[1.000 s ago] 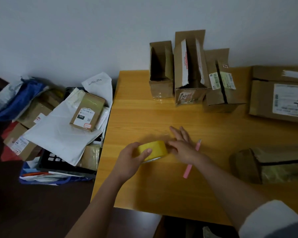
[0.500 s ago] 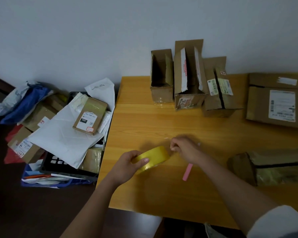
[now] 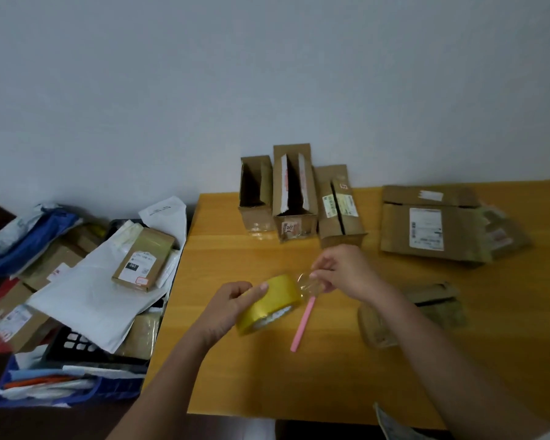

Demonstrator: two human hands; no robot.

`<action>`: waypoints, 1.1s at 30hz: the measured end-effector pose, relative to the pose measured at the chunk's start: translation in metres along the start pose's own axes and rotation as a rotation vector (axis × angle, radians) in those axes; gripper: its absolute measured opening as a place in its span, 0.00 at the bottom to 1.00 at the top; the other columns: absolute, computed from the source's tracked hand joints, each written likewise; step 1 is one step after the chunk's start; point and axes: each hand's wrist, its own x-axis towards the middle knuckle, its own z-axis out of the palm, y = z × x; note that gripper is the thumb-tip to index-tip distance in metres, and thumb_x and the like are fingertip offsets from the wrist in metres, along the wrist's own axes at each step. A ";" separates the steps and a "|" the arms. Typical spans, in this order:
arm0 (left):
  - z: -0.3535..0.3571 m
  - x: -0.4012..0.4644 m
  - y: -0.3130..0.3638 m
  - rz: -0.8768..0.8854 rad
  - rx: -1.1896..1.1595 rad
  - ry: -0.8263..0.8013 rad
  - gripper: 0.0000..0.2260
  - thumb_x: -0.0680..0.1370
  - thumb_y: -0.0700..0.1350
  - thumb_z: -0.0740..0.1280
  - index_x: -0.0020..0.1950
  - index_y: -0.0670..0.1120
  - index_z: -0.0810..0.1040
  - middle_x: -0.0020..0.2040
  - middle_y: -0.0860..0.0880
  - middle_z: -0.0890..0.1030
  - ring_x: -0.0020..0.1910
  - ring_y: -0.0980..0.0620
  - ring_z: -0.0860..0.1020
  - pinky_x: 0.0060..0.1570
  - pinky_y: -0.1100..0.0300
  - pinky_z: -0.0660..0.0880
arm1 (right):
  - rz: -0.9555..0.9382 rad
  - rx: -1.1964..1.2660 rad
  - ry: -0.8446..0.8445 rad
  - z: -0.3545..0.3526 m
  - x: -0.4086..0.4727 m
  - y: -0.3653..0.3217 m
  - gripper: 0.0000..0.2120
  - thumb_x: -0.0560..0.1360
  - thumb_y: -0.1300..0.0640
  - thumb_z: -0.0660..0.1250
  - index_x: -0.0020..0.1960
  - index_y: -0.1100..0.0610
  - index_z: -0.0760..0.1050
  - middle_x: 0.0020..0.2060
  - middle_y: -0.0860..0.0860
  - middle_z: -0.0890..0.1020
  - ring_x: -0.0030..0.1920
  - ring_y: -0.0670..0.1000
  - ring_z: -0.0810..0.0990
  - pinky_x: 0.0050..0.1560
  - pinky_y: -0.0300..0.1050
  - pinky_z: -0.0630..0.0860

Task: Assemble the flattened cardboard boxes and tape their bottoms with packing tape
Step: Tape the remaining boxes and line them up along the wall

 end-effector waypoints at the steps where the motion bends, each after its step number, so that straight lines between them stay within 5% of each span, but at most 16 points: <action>1: 0.009 0.000 0.008 0.014 0.008 -0.006 0.27 0.70 0.68 0.66 0.34 0.44 0.68 0.33 0.45 0.65 0.32 0.50 0.66 0.36 0.56 0.62 | -0.002 -0.027 0.018 -0.009 -0.009 0.001 0.04 0.74 0.62 0.72 0.48 0.62 0.81 0.37 0.57 0.84 0.35 0.52 0.84 0.34 0.39 0.81; 5: 0.041 0.006 0.037 0.052 0.098 0.009 0.27 0.71 0.68 0.66 0.31 0.45 0.67 0.30 0.44 0.65 0.28 0.49 0.66 0.33 0.54 0.63 | 0.019 -0.115 0.132 -0.046 -0.041 0.017 0.02 0.76 0.60 0.70 0.44 0.59 0.79 0.36 0.51 0.81 0.32 0.46 0.80 0.29 0.33 0.76; 10: 0.076 0.020 0.055 0.031 0.664 0.099 0.26 0.72 0.67 0.67 0.32 0.47 0.65 0.29 0.49 0.63 0.29 0.50 0.65 0.32 0.55 0.60 | 0.021 -0.118 0.254 -0.097 -0.068 0.048 0.08 0.74 0.59 0.72 0.38 0.50 0.78 0.32 0.45 0.79 0.32 0.43 0.78 0.36 0.36 0.72; 15: 0.125 0.028 0.080 0.022 0.873 0.061 0.20 0.75 0.68 0.60 0.52 0.53 0.73 0.50 0.49 0.77 0.48 0.48 0.77 0.43 0.54 0.75 | 0.033 -0.076 0.308 -0.125 -0.080 0.083 0.08 0.74 0.60 0.72 0.38 0.50 0.79 0.36 0.46 0.81 0.35 0.44 0.79 0.34 0.34 0.71; 20: 0.174 0.040 0.102 -0.035 1.207 0.064 0.26 0.77 0.68 0.57 0.54 0.46 0.76 0.51 0.48 0.79 0.50 0.47 0.78 0.46 0.54 0.75 | 0.045 -0.093 0.384 -0.140 -0.091 0.123 0.05 0.72 0.61 0.74 0.39 0.54 0.82 0.37 0.47 0.83 0.40 0.45 0.80 0.43 0.42 0.78; 27: 0.201 0.048 0.124 -0.107 1.375 0.026 0.27 0.78 0.68 0.55 0.54 0.45 0.76 0.52 0.47 0.79 0.51 0.46 0.78 0.42 0.57 0.69 | 0.002 -0.066 0.432 -0.145 -0.097 0.156 0.11 0.73 0.61 0.73 0.37 0.47 0.77 0.37 0.45 0.81 0.40 0.45 0.79 0.43 0.44 0.78; 31: 0.195 0.047 0.117 -0.157 1.167 0.022 0.26 0.76 0.68 0.57 0.46 0.45 0.75 0.44 0.49 0.77 0.44 0.47 0.77 0.43 0.55 0.71 | 0.070 0.051 0.397 -0.146 -0.098 0.169 0.06 0.75 0.58 0.71 0.40 0.50 0.79 0.42 0.50 0.81 0.42 0.48 0.80 0.42 0.46 0.79; 33: 0.189 0.046 0.108 -0.213 1.014 -0.009 0.28 0.75 0.67 0.60 0.55 0.43 0.78 0.50 0.47 0.79 0.49 0.46 0.78 0.48 0.53 0.74 | 0.094 0.106 0.385 -0.146 -0.098 0.173 0.05 0.75 0.56 0.71 0.42 0.48 0.79 0.45 0.50 0.80 0.43 0.48 0.80 0.40 0.41 0.77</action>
